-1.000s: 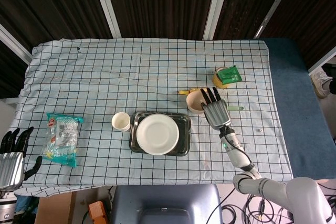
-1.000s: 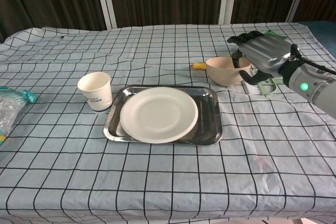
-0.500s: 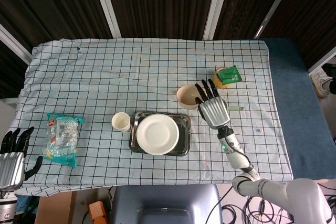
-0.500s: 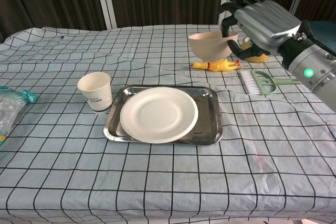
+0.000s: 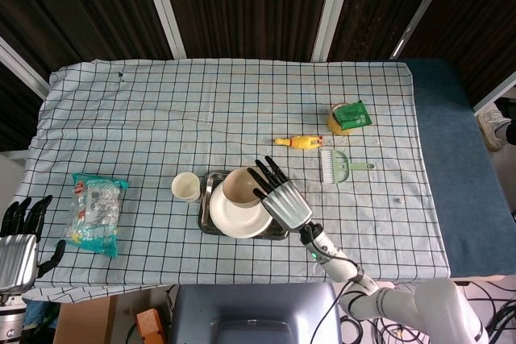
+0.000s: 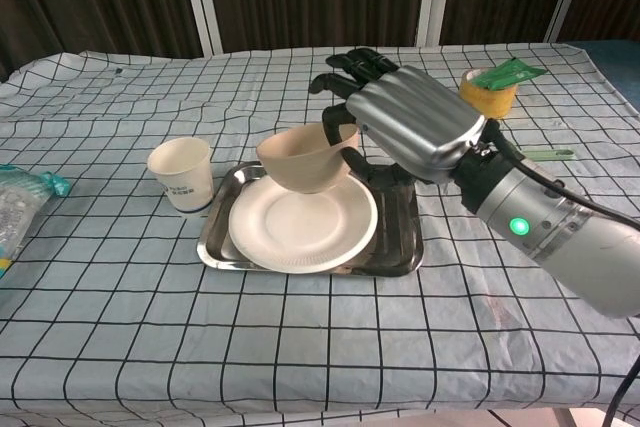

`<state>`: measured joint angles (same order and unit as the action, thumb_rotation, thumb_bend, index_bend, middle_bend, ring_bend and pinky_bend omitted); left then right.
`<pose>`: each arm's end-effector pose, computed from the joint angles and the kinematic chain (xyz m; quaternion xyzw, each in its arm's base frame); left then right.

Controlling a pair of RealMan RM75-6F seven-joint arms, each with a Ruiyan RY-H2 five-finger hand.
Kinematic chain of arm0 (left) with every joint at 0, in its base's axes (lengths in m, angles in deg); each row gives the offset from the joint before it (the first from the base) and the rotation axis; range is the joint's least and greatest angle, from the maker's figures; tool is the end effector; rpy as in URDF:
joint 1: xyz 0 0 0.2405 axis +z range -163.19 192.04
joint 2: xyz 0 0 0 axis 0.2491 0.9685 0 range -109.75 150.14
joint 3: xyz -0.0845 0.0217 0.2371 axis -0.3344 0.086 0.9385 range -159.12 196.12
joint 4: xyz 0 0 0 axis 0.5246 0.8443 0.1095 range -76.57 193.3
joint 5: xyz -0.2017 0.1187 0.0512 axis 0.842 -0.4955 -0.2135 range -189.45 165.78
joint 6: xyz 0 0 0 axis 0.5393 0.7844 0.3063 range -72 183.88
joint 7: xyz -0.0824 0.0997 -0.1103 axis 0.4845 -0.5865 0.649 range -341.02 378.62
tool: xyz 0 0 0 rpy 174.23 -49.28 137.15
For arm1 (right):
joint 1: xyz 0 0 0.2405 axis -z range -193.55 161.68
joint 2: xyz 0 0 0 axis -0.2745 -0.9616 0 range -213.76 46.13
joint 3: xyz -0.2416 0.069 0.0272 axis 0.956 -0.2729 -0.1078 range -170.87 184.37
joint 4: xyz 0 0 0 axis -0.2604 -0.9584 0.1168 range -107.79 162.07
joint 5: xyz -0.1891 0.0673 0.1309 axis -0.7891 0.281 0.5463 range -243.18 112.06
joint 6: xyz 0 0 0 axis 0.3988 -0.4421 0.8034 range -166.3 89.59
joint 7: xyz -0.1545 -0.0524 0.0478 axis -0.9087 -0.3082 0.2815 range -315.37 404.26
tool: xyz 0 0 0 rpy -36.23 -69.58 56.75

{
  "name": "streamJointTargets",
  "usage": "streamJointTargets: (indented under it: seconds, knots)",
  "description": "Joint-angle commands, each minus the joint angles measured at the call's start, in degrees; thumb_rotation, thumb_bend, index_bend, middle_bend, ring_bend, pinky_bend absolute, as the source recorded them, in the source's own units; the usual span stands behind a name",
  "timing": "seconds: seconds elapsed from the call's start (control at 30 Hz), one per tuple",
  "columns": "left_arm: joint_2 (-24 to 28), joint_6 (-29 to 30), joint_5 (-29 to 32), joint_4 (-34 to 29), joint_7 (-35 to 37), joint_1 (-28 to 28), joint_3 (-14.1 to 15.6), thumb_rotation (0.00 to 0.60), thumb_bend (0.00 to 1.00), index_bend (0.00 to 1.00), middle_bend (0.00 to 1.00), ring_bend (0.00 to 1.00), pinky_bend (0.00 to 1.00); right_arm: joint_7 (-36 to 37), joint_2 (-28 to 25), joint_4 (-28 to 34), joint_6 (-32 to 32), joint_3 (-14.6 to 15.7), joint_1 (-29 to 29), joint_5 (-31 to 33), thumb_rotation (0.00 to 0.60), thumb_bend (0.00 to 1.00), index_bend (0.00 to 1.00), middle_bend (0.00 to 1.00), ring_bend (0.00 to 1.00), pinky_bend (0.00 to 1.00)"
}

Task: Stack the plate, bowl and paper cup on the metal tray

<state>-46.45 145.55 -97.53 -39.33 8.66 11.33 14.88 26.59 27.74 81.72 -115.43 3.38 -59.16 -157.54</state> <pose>-0.2945 0.2005 0.1226 -0.5773 -0.3620 -0.3918 0.6182 -0.0960 -0.3356 -0.1139 0.7567 -0.1147 0.4886 0.4188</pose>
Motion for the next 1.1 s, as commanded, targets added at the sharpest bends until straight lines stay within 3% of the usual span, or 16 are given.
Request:
streamJointTargets:
  seconds: [0.03, 0.43, 0.53, 0.8, 1.1]
  knots:
    - [0.1, 0.3, -0.2, -0.1, 0.0, 0.1, 0.1, 0.6, 0.37, 0.0, 0.14, 0.04, 0.04, 0.4, 2.8, -3.1, 0.7, 1.2, 0.0, -1.4, 0.6, 0.44, 0.78, 0.15, 0.0, 0.0]
    - [0.1, 0.7, -0.6, -0.2, 0.0, 0.4, 0.2, 0.6, 0.37, 0.0, 0.14, 0.04, 0.04, 1.9, 6.0, -8.9, 1.4, 1.6, 0.5, -2.8, 0.6, 0.43, 0.75, 0.15, 0.0, 0.0]
    - [0.0, 0.3, -0.6, -0.3, -0.2, 0.2, 0.3, 0.6, 0.37, 0.0, 0.14, 0.04, 0.04, 2.2, 5.6, -9.0, 1.8, 1.9, 0.6, -3.1, 0.6, 0.4, 0.68, 0.15, 0.0, 0.0]
    - [0.0, -0.1, -0.3, -0.3, -0.3, 0.1, 0.3, 0.6, 0.37, 0.0, 0.14, 0.04, 0.04, 2.4, 3.6, -6.9, 3.2, 1.7, 1.6, -2.5, 0.6, 0.32, 0.39, 0.15, 0.0, 0.0]
    - [0.0, 0.0, -0.4, -0.3, -0.4, 0.2, 0.2, 0.6, 0.37, 0.0, 0.14, 0.04, 0.04, -0.3, -1.3, 2.5, 6.8, 1.2, 3.1, 0.1, 0.6, 0.24, 0.2, 0.09, 0.0, 0.0]
